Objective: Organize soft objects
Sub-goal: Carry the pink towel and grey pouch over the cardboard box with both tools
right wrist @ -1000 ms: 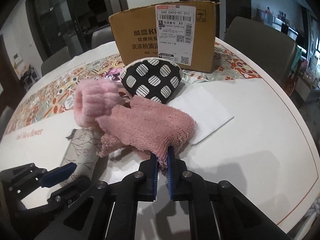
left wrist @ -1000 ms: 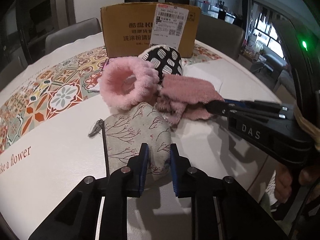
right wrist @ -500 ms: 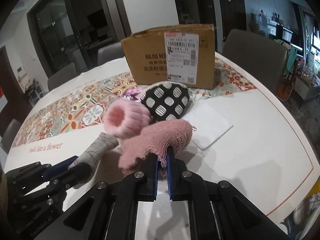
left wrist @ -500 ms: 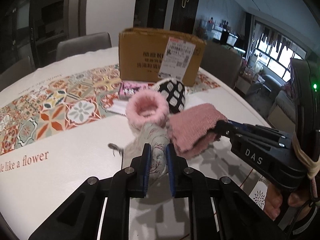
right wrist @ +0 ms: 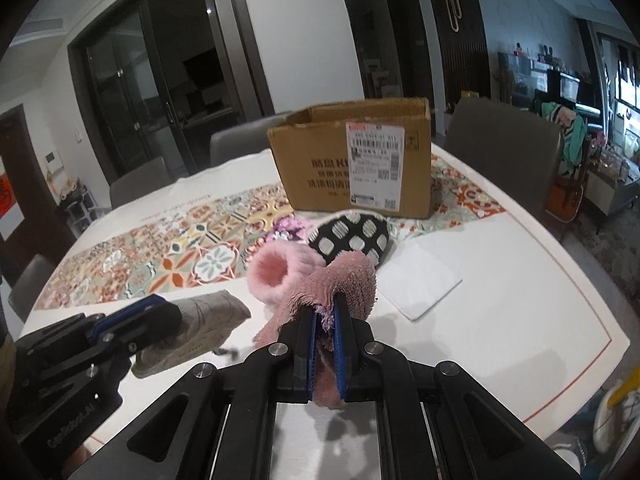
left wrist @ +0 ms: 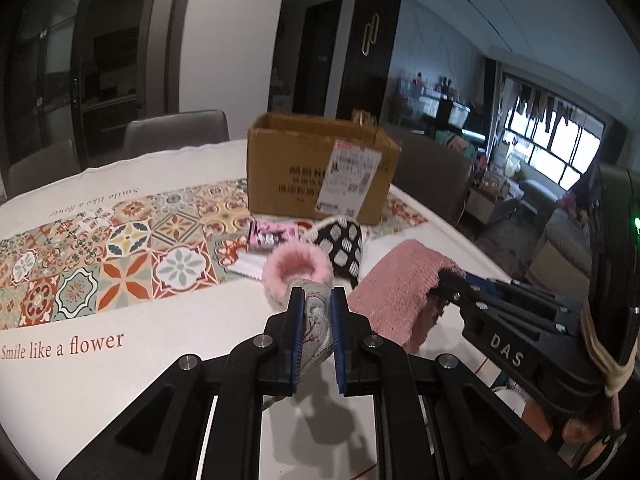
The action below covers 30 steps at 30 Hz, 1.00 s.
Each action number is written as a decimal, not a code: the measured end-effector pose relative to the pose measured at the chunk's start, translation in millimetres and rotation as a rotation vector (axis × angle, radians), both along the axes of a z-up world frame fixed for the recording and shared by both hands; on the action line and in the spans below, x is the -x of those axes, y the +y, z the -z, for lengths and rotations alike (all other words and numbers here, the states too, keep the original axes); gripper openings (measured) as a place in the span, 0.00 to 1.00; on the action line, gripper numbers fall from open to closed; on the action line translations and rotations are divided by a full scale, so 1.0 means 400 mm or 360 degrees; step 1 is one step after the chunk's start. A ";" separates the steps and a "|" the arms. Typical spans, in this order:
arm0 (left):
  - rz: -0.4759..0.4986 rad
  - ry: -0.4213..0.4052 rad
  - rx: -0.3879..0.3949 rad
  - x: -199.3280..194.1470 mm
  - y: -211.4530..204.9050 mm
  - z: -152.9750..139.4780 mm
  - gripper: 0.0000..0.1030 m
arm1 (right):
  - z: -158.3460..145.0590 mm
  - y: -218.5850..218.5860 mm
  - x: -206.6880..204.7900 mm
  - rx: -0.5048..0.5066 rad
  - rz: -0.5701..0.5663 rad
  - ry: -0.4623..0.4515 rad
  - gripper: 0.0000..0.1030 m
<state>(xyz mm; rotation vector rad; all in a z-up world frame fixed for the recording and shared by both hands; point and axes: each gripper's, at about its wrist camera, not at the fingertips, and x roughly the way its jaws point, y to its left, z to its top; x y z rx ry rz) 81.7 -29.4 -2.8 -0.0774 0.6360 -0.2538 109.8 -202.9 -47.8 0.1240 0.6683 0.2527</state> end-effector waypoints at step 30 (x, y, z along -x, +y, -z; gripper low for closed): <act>0.0045 -0.0328 0.0032 -0.207 -0.002 -0.218 0.14 | -0.231 -0.004 -0.147 0.0008 0.0090 -0.0299 0.09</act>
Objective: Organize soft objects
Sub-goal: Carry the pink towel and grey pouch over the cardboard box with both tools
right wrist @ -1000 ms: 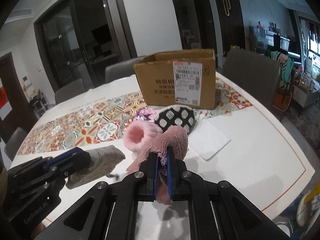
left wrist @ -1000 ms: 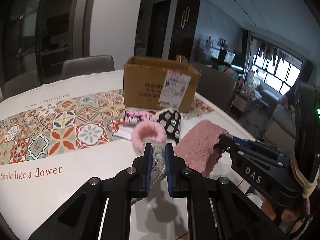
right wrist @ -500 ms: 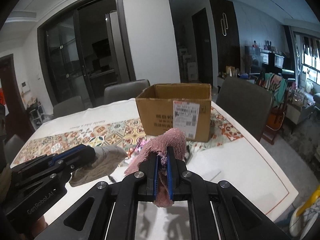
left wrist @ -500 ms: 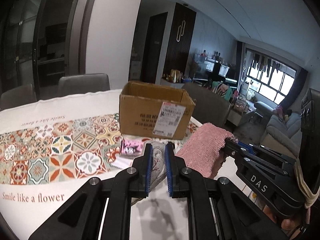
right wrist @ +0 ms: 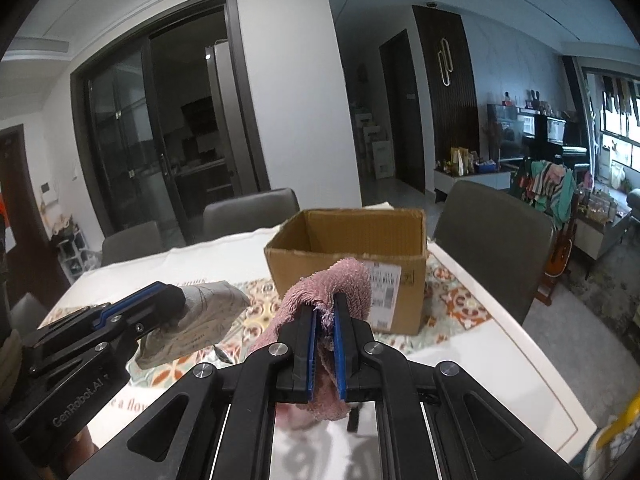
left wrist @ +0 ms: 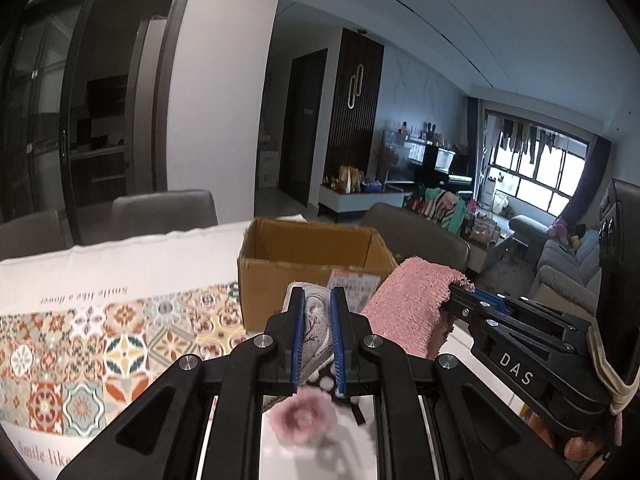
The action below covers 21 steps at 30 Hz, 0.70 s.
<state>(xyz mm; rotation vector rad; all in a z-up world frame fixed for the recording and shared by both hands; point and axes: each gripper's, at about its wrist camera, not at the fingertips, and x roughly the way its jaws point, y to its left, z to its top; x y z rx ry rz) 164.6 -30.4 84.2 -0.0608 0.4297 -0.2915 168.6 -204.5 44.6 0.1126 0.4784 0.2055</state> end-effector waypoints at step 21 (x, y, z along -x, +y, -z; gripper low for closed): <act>0.0093 -0.0096 -0.0006 -0.301 -0.045 -0.061 0.14 | -0.097 -0.022 -0.270 0.0043 0.0056 -0.0112 0.09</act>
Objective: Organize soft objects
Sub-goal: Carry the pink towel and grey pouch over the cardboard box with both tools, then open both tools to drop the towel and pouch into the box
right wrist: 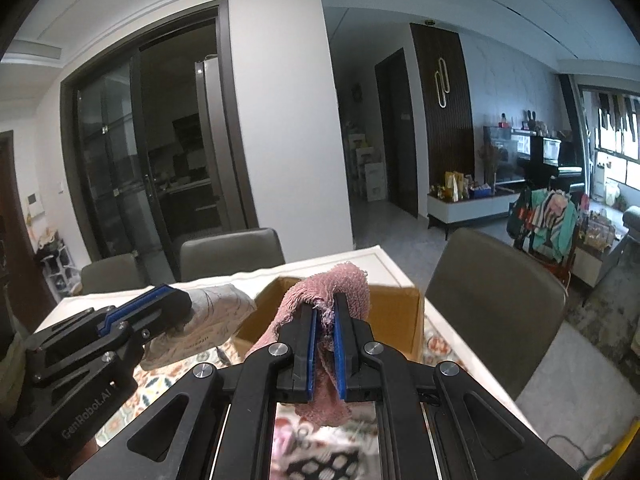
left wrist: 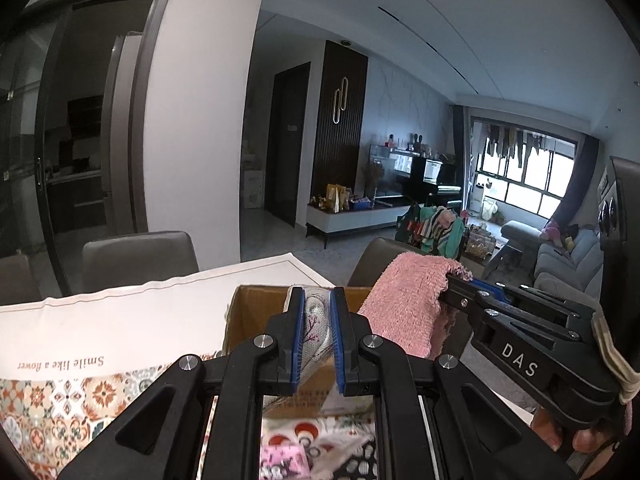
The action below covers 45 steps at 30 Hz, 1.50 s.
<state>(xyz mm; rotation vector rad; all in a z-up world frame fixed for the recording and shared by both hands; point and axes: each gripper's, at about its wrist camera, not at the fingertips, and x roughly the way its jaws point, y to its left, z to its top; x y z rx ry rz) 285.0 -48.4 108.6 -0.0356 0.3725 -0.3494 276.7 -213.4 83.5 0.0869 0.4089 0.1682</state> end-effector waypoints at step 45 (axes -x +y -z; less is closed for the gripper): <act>0.0103 0.0450 -0.0205 -0.342 -0.092 0.186 0.46 | 0.190 -0.045 -0.314 0.0111 0.0051 0.0585 0.30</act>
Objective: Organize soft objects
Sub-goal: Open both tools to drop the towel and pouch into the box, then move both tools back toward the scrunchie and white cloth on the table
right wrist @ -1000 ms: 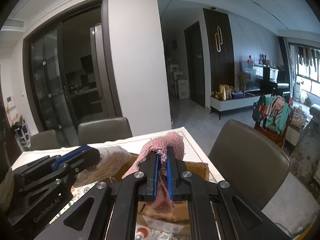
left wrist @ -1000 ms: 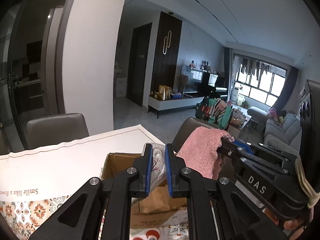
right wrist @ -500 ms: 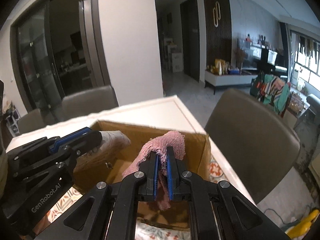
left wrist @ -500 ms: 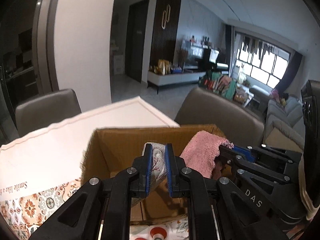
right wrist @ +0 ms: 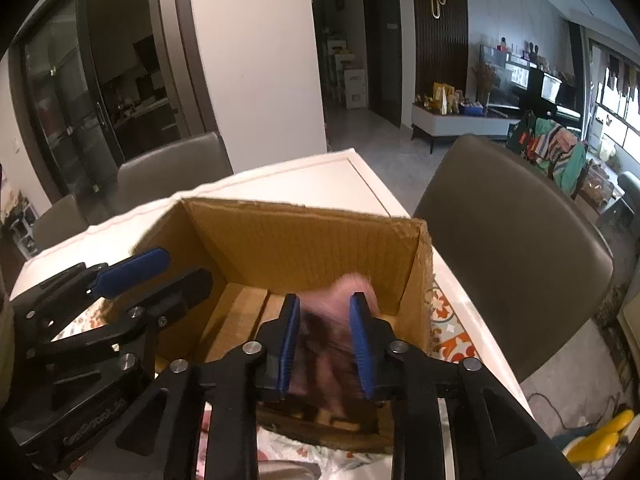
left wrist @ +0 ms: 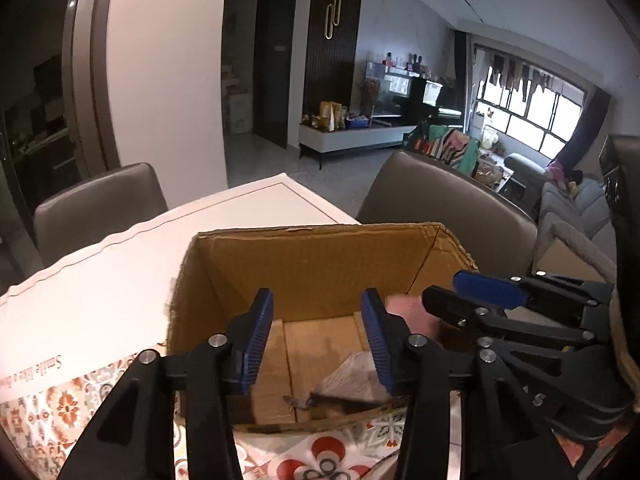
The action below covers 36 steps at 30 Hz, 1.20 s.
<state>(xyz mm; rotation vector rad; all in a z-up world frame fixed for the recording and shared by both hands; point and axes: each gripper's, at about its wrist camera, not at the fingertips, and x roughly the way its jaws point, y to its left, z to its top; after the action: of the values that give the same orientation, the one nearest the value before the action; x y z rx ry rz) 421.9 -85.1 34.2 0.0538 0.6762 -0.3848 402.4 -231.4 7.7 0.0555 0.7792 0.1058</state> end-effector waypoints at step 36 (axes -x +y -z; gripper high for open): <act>-0.0213 -0.0264 -0.0062 0.414 0.082 -0.097 0.76 | -0.098 0.013 0.332 -0.0075 0.0093 -0.0249 0.31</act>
<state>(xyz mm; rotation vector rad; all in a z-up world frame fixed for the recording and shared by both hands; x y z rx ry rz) 256.4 -52.1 72.9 0.0764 0.5202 -0.2353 269.6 -226.4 47.0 0.1131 0.6180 0.0718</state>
